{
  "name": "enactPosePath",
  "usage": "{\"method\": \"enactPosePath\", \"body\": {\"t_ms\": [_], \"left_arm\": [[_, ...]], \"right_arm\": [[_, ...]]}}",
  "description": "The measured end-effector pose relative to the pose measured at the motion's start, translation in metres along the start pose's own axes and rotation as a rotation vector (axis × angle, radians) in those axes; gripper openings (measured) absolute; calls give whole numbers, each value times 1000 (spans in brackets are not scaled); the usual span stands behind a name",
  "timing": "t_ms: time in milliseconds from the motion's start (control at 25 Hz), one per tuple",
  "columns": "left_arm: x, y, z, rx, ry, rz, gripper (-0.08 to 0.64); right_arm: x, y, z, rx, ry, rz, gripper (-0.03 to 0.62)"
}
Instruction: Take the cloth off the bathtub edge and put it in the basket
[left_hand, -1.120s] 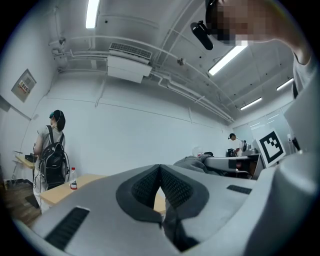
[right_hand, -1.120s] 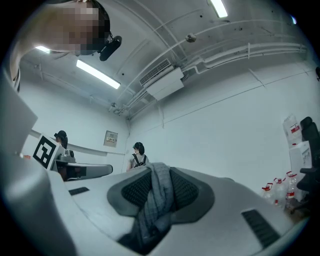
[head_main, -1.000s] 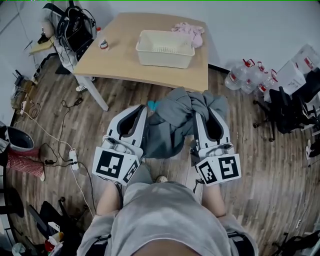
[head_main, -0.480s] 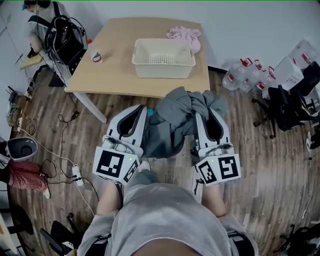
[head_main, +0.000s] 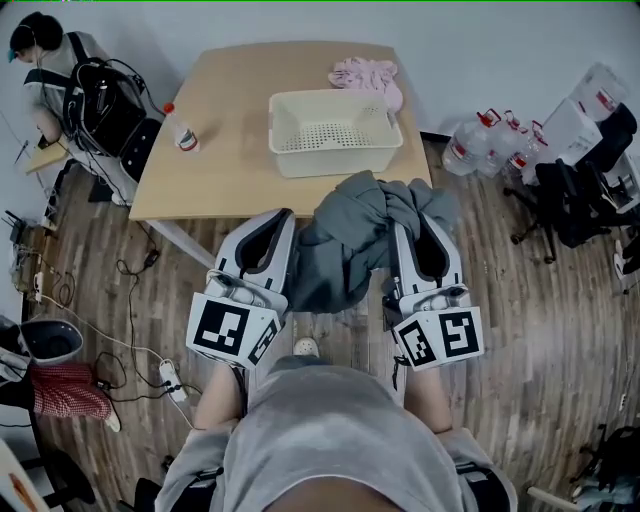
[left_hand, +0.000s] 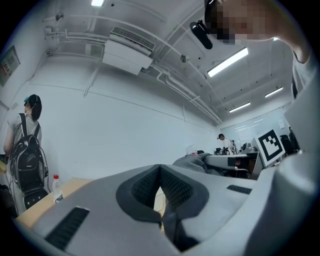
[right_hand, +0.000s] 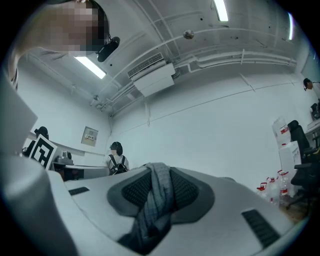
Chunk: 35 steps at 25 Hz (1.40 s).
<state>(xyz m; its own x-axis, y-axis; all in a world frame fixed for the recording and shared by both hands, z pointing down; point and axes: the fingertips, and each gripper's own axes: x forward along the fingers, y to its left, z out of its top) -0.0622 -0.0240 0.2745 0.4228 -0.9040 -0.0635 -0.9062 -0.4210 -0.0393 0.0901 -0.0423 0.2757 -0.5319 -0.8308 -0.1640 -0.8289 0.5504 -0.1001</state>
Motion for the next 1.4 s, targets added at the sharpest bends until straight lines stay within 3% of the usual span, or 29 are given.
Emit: {"method": "enactPosePath", "body": {"t_ms": [600, 880, 1400], "left_arm": [[23, 47, -14, -30, -6, -83, 15], [50, 78, -21, -42, 2, -68, 15], [142, 117, -19, -31, -9, -18, 15]], "right_arm": [[39, 11, -19, -2, 16, -80, 110], [80, 0, -23, -4, 19, -76, 110], [168, -62, -19, 3, 6, -37, 110]]}}
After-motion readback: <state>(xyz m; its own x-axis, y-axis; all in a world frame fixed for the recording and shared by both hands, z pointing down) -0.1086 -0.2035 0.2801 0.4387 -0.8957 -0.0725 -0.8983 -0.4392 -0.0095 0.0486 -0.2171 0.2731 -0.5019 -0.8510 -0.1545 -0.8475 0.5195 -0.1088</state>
